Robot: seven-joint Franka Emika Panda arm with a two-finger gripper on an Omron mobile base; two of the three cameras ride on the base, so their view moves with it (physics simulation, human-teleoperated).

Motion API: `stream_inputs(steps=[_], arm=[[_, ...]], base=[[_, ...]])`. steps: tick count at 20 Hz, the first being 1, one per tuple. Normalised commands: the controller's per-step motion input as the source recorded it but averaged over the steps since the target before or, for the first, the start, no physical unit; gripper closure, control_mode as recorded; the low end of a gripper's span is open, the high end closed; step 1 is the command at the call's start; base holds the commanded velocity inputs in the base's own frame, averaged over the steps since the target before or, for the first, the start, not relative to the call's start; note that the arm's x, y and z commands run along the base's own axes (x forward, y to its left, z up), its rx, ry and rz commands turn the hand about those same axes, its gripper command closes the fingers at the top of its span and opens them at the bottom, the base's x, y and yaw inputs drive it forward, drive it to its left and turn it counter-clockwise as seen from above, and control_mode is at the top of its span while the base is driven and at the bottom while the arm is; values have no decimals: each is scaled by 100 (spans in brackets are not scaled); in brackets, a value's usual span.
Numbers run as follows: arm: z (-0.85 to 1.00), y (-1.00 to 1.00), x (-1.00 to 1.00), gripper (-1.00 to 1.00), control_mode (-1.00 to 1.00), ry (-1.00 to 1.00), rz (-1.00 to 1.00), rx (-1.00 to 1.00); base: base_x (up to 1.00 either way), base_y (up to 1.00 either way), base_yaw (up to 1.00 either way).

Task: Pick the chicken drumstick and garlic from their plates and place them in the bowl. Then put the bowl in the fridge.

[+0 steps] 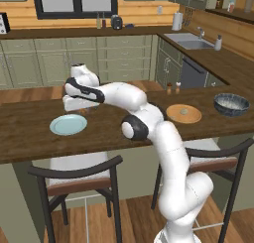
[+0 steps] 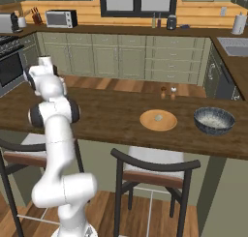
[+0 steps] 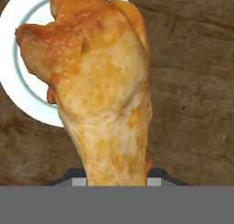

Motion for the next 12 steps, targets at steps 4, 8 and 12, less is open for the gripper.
stream_inputs(steps=[4,8,12], arm=[[37,-100,-51,100,-100,0,-4,20],[24,-100,-43,100,-100,-3,-7,11],[28,-100,-2,100,-100,0,-14,5]], base=[[0,0,0],[0,0,0],[0,0,0]])
